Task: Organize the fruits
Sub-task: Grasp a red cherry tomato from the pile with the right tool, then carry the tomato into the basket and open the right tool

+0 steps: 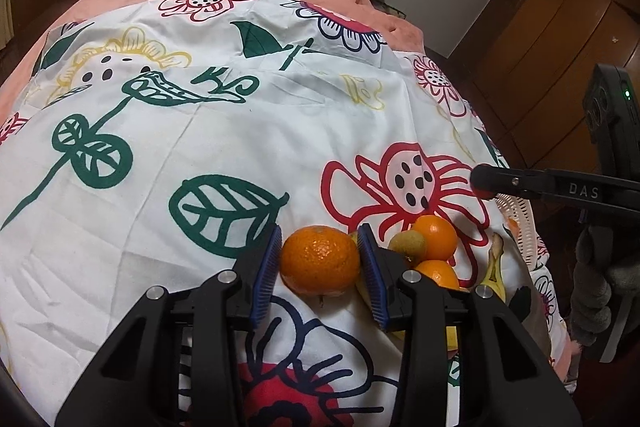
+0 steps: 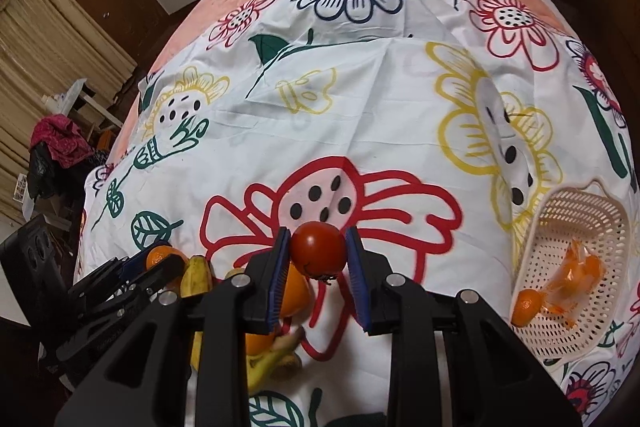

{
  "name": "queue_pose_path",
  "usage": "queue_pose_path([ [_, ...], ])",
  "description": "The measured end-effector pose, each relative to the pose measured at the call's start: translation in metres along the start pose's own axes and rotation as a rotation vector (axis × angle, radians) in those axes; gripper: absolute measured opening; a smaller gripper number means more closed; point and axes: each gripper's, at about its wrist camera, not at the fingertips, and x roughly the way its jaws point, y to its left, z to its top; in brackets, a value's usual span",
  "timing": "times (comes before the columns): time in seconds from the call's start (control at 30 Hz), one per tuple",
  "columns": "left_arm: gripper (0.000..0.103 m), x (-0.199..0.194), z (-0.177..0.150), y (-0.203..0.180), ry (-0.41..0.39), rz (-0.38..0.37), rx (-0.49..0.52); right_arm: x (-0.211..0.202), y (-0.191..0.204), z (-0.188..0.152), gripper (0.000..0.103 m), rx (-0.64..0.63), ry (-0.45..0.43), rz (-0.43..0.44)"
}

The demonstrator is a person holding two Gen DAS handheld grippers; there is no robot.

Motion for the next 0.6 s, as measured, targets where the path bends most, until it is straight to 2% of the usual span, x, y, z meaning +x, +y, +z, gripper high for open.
queue_pose_path([
  [0.37,0.040,-0.027,0.011,-0.015,-0.060,-0.007,0.018,-0.042,-0.048,-0.011,0.028,0.108,-0.102,0.016],
  [0.6,0.040,-0.037,0.013,-0.041,-0.075,-0.020,0.070,-0.066,-0.110,-0.030,0.028,0.225,-0.148,-0.023],
])
